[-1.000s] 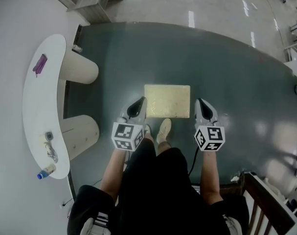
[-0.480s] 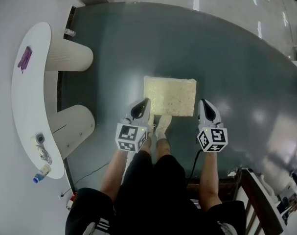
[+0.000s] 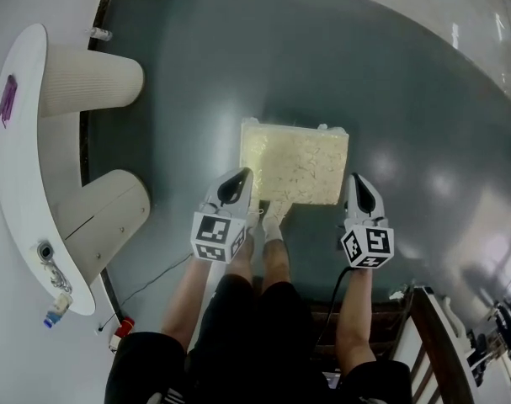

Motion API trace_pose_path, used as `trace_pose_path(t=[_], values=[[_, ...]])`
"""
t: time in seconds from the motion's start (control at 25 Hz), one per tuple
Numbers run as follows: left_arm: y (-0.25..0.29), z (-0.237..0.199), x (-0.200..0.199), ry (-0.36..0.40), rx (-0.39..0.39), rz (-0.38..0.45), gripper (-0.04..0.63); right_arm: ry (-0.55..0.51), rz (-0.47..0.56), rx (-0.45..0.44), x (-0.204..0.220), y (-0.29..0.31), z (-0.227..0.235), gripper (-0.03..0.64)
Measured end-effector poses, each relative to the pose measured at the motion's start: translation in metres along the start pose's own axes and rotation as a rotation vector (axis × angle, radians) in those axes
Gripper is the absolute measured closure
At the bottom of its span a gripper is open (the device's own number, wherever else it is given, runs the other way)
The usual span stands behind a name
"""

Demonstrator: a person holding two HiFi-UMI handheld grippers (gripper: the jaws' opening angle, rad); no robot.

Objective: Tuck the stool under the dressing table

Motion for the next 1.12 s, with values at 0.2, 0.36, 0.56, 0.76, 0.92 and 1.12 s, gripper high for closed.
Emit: trace_pose_path(t=[0.2,0.36,0.56,0.76,0.92,1.12], values=[[0.03,-0.018,0.027,-0.01,-0.014,-0.019,0.588,-0.013,-0.03,-0.017,0.036,0.025,0.002,0.614],[0.05,-0.03,0.052,-0.018,-0.023,-0.044,0.588,-0.011,-0.06,-0.021,0.067,0.041,0.006,0.614],[0.073,-0.05,0.084,-0.03,-0.046,-0.068,0.588,-0.009,-0.103,-0.004,0.113,0.06,0.021,0.614],[0.088,-0.069,0.111,-0.038,-0.069,-0.095,0.588,0.006,-0.141,-0.009,0.146,0.074,0.034,0.614],[0.095,-0.076,0.121,-0.09,-0.044,-0.092,0.581,0.085,-0.142,-0.031,0.162,0.082,0.047,0.584],[0.106,-0.082,0.13,-0.152,-0.007,-0.125,0.414,0.172,-0.15,-0.088,0.176,0.092,0.063,0.455]])
Point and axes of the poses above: the fingertips, and each gripper's own axes: y forward along the fingers, z to its right, x out of its underside, the point moved 3 cm from there along -y, backward along the fingers, and after that the axes turned 7 degrees about -y, right-handed, at the moved point
